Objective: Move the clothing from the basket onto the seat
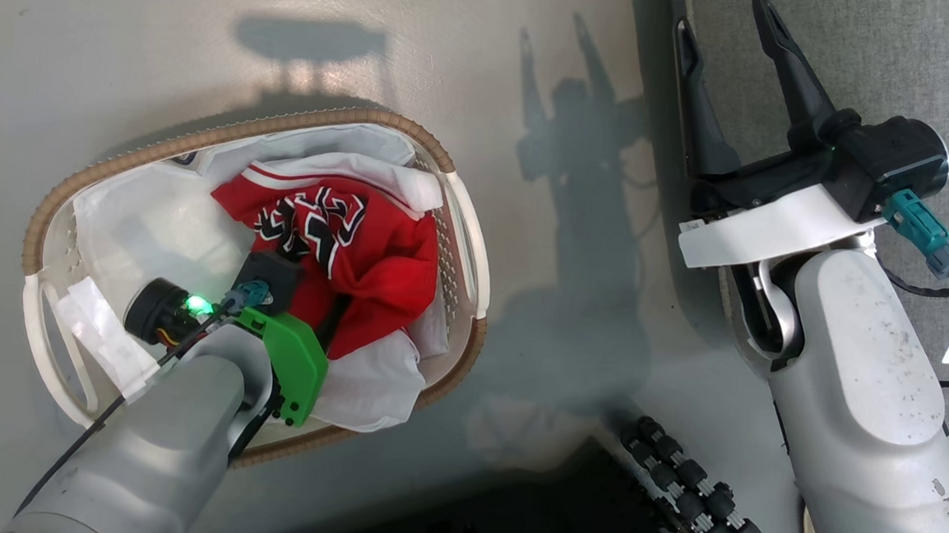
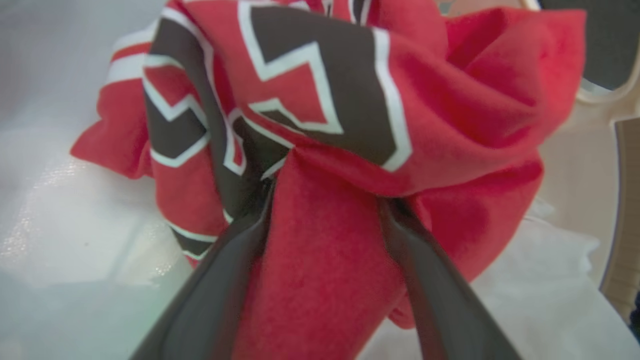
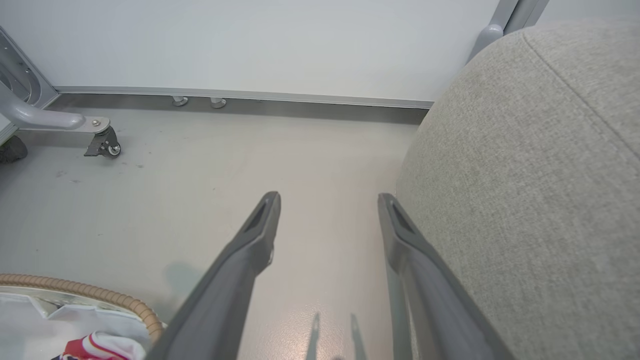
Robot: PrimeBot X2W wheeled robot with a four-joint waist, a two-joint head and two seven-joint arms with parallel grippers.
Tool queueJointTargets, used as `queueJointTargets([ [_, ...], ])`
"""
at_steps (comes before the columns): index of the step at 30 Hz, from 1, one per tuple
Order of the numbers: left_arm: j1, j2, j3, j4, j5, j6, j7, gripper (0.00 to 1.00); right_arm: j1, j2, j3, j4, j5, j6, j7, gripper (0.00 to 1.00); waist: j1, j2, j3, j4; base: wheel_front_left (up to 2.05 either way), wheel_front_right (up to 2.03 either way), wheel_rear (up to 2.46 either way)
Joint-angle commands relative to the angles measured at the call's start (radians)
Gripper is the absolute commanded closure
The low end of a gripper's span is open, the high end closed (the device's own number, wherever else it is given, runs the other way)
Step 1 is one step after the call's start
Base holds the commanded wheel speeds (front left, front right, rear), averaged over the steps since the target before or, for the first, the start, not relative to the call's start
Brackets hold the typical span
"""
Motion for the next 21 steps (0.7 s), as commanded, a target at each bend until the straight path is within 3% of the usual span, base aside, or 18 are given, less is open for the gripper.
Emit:
queueJointTargets([
  [1, -0.018, -0.001, -0.013, 0.01, -0.013, 0.001, 0.001, 0.0, -0.006, -0.002, 0.001, 0.002, -0.005, -0.001, -0.005, 0.0, -0.0001, -0.0001, -0.001, -0.001, 0.0, 0.0, 0.0],
  [2, -0.018, -0.003, -0.021, 0.016, -0.02, 0.001, 0.001, 0.23, -0.007, -0.003, -0.001, 0.003, -0.005, -0.001, -0.005, 0.0, -0.0001, -0.0001, -0.003, -0.002, 0.0, 0.0, 0.0],
  [3, -0.019, -0.005, -0.033, 0.02, -0.029, 0.001, 0.001, 0.73, -0.007, -0.003, -0.002, 0.005, -0.007, -0.001, -0.005, 0.0, -0.0001, -0.0001, -0.007, -0.002, 0.0, 0.0, 0.0],
  [4, -0.019, -0.006, -0.042, 0.021, -0.037, 0.001, 0.001, 1.0, -0.007, -0.002, -0.004, 0.006, -0.007, -0.001, -0.005, 0.0, -0.0001, -0.0001, -0.01, -0.002, 0.0, 0.0, 0.0],
  [12, 0.009, -0.008, -0.084, 0.029, -0.109, 0.001, 0.001, 1.0, 0.003, -0.003, -0.001, 0.023, 0.004, -0.001, -0.005, 0.0, -0.0001, -0.0001, -0.077, -0.007, 0.0, 0.0, 0.0],
  [21, 0.065, -0.005, -0.055, -0.005, -0.126, 0.001, 0.001, 1.0, 0.039, -0.003, 0.004, 0.062, 0.002, -0.001, -0.005, 0.0, -0.0001, -0.0001, -0.222, 0.002, 0.0, 0.0, 0.0],
])
